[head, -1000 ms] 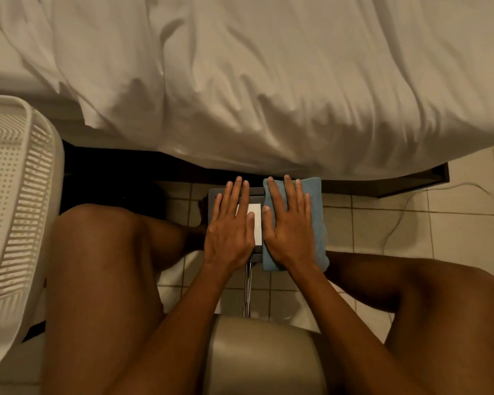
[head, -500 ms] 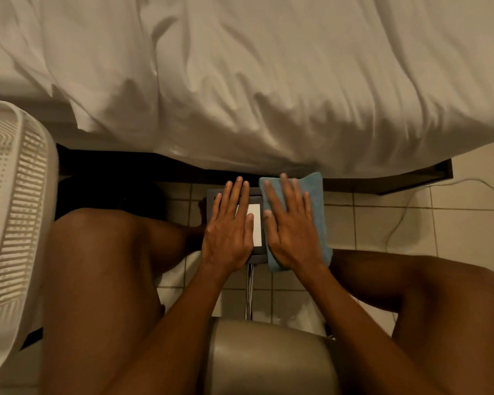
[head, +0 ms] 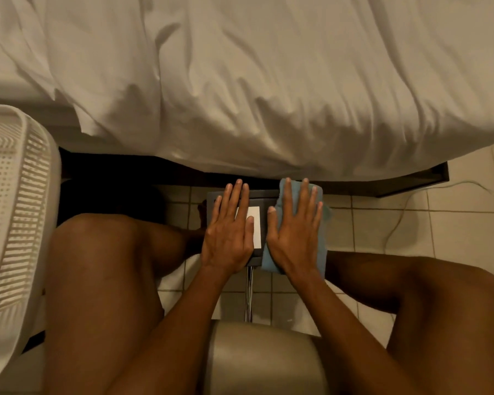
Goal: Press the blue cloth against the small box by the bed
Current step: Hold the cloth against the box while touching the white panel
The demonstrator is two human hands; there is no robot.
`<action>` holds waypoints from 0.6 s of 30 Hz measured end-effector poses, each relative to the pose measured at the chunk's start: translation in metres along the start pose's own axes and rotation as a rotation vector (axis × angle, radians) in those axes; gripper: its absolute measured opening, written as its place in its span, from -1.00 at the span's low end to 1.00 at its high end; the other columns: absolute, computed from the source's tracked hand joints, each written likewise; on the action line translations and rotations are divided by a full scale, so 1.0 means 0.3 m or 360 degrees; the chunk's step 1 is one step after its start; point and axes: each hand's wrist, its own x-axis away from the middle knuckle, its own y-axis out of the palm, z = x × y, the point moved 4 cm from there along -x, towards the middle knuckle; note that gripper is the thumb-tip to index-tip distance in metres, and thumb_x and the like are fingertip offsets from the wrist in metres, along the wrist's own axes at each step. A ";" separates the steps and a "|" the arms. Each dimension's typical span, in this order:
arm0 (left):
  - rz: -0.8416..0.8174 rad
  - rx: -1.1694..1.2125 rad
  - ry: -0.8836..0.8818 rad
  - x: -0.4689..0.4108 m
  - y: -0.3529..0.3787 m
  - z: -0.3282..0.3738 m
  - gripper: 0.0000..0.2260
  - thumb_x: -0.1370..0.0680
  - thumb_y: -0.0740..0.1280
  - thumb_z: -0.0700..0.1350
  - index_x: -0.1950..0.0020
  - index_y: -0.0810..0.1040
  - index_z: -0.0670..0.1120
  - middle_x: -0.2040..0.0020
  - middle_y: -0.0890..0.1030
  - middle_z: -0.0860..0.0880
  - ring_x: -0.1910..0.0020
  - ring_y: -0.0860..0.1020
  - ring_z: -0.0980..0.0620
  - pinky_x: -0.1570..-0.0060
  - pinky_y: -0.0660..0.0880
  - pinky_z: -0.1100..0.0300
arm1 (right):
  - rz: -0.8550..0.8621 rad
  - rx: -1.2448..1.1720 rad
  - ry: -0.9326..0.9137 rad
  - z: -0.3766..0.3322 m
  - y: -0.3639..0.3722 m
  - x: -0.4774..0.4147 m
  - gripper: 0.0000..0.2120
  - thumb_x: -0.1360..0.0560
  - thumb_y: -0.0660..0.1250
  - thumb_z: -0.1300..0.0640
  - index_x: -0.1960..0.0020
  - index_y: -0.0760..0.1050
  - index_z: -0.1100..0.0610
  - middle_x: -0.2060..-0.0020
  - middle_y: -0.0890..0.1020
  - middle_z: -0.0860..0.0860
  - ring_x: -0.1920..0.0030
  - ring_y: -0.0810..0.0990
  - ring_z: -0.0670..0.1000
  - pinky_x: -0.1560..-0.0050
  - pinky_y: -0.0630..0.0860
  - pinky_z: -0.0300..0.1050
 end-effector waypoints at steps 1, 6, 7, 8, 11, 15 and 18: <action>-0.0005 0.0001 0.0003 0.005 0.002 0.000 -0.45 -0.68 -0.04 0.01 -0.63 -0.13 -0.09 -0.65 -0.14 -0.06 -0.62 -0.18 0.02 -0.60 -0.05 0.00 | -0.0065 0.0038 -0.0181 0.006 0.002 0.003 -0.37 -0.65 -0.01 -0.17 -0.64 -0.17 -0.07 -0.63 -0.18 0.07 -0.62 -0.26 0.08 -0.60 -0.20 0.13; -0.0009 -0.0003 0.0003 0.002 0.005 -0.002 -0.45 -0.68 -0.07 0.03 -0.63 -0.12 -0.09 -0.65 -0.13 -0.05 -0.62 -0.18 0.03 -0.60 -0.04 0.00 | 0.0022 -0.0034 -0.0041 0.026 -0.001 -0.001 -0.41 -0.65 -0.05 -0.17 -0.63 -0.11 -0.11 -0.64 -0.12 0.05 -0.63 -0.19 0.06 -0.61 -0.12 0.15; 0.0000 -0.0006 0.0000 0.000 0.006 -0.005 -0.45 -0.68 -0.06 0.02 -0.63 -0.12 -0.09 -0.65 -0.12 -0.04 -0.62 -0.18 0.03 -0.60 -0.04 0.01 | 0.0066 -0.0048 0.0081 0.012 -0.002 -0.002 -0.41 -0.65 -0.07 -0.16 -0.64 -0.11 -0.09 -0.64 -0.11 0.07 -0.63 -0.19 0.08 -0.60 -0.11 0.17; 0.0005 -0.0002 0.0000 -0.002 0.004 -0.006 -0.46 -0.68 -0.06 0.02 -0.63 -0.12 -0.09 -0.65 -0.11 -0.04 -0.62 -0.18 0.04 -0.60 -0.04 0.01 | 0.0053 -0.0036 0.0083 -0.001 0.000 -0.003 -0.41 -0.65 -0.07 -0.16 -0.64 -0.12 -0.07 -0.64 -0.13 0.08 -0.63 -0.21 0.09 -0.60 -0.13 0.17; -0.0011 0.0003 0.0014 0.002 0.002 -0.006 -0.46 -0.69 -0.05 0.02 -0.63 -0.12 -0.08 -0.65 -0.13 -0.04 -0.62 -0.19 0.04 -0.60 -0.06 0.02 | -0.0157 0.0050 -0.0451 0.004 0.005 0.004 -0.39 -0.66 -0.01 -0.14 -0.63 -0.15 -0.09 -0.63 -0.18 0.04 -0.62 -0.26 0.05 -0.60 -0.20 0.13; -0.0014 0.0032 0.0015 0.000 -0.003 -0.001 -0.45 -0.68 -0.05 0.03 -0.63 -0.13 -0.08 -0.65 -0.13 -0.02 -0.62 -0.20 0.05 -0.60 -0.09 0.04 | -0.0112 0.0008 -0.0374 0.035 -0.012 -0.006 -0.40 -0.65 0.00 -0.15 -0.63 -0.14 -0.13 -0.64 -0.13 0.02 -0.63 -0.20 0.03 -0.61 -0.17 0.09; -0.0018 0.0052 0.0001 -0.001 -0.005 -0.005 -0.46 -0.68 -0.06 0.03 -0.63 -0.12 -0.07 -0.65 -0.13 -0.01 -0.62 -0.20 0.06 -0.60 -0.11 0.05 | 0.0045 -0.0044 0.0034 0.000 -0.003 0.000 -0.41 -0.67 0.01 -0.11 -0.64 -0.11 -0.08 -0.64 -0.11 0.08 -0.63 -0.18 0.08 -0.61 -0.11 0.16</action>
